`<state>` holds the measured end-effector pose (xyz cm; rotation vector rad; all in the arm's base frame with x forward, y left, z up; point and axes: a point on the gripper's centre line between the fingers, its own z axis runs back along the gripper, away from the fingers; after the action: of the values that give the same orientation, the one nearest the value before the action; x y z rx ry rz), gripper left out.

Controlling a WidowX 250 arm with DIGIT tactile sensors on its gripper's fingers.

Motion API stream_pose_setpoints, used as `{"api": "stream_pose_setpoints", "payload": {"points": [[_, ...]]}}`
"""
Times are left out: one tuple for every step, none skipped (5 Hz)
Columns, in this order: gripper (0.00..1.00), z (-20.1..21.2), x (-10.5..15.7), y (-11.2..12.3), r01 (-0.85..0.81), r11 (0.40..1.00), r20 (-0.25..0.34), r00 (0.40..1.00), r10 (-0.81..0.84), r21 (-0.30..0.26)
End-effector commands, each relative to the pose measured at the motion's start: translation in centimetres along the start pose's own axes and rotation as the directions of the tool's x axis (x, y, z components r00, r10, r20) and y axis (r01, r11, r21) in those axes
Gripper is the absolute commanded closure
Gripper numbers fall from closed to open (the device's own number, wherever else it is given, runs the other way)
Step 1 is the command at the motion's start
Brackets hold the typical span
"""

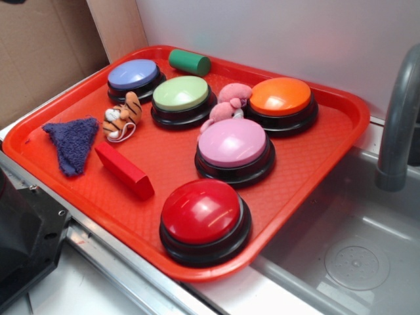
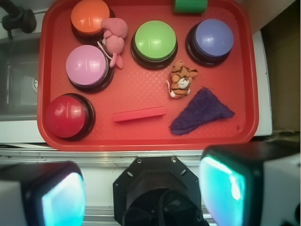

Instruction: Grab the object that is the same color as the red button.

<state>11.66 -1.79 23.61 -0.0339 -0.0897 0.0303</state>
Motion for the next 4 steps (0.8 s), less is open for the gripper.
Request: {"api": "stream_pose_setpoints", "payload": {"points": [[0.0,0.0,0.0,0.0,0.0,1.0,0.0,1.0,0.0,0.0],[0.0,-1.3,0.0,0.2,-0.208,0.976,0.03,0.977,0.211,-0.064],[0.0,-3.1,0.4,0.3,-0.357,0.931,0.027,0.933,0.359,-0.074],[0.0,-5.4,0.7,0.5,-0.536,0.841,0.015,0.843,0.538,-0.071]]}}
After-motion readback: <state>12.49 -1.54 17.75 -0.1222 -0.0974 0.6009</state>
